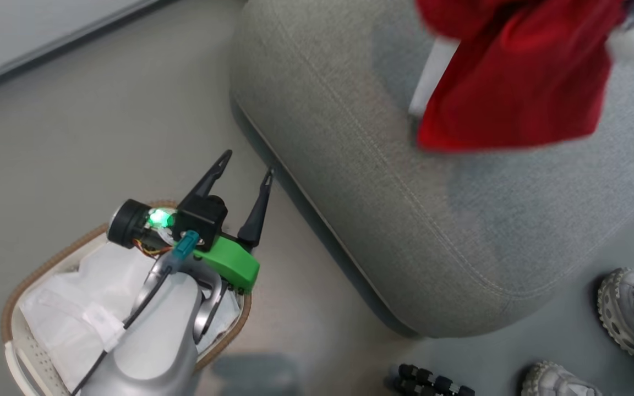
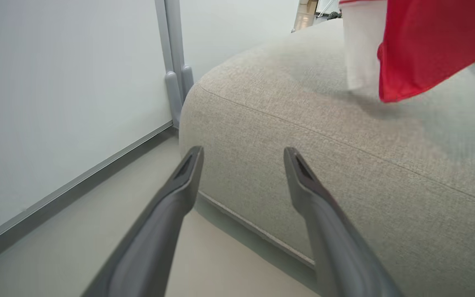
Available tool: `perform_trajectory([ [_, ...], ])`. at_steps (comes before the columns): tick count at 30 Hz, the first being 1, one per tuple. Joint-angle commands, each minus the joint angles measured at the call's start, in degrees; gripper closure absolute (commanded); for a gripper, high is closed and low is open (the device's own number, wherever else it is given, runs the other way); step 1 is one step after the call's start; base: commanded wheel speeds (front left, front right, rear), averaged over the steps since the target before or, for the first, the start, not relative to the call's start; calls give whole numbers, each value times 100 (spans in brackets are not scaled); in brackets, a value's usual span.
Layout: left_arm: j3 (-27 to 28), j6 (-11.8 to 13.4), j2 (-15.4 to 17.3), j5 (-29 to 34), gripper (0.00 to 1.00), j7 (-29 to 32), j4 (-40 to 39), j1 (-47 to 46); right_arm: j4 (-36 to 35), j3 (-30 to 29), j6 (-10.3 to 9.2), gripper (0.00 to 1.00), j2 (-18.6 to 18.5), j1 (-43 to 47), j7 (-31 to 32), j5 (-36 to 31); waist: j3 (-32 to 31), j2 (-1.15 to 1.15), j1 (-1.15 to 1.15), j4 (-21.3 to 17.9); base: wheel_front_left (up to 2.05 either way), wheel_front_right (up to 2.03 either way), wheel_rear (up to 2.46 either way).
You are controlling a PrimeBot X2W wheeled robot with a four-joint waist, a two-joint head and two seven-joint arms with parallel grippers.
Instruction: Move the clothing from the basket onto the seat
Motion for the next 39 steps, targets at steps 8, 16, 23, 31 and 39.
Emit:
perform_trajectory([
  [8, -133, -44, 237, 123, 0, 5, -80, -448, 801, -395, -8, 100, -569, -1400, -13, -270, 1127, 0, 0, 409, 0, 0, 0],
  [16, -256, -55, 304, 161, 0, 65, -128, -731, 1747, -908, -8, 100, -12, -1129, -13, -90, 1613, 0, 0, 568, 0, 0, 0],
  [23, -302, -25, 376, 186, 0, 153, -147, -838, 2437, -1534, -8, 100, 567, -246, -13, -142, 1808, 0, 0, 575, 0, 0, 0],
  [31, -300, 26, 445, 89, 0, 170, -88, -749, 2485, -2265, -8, 0, 1005, 590, -13, -167, 1727, 0, 0, 481, 0, 0, 0],
  [39, -256, 109, 337, -61, 0, 68, 81, -569, 1899, -2443, -8, 0, 1171, 1524, -13, -175, 1260, 0, 0, 460, 0, 0, 0],
])
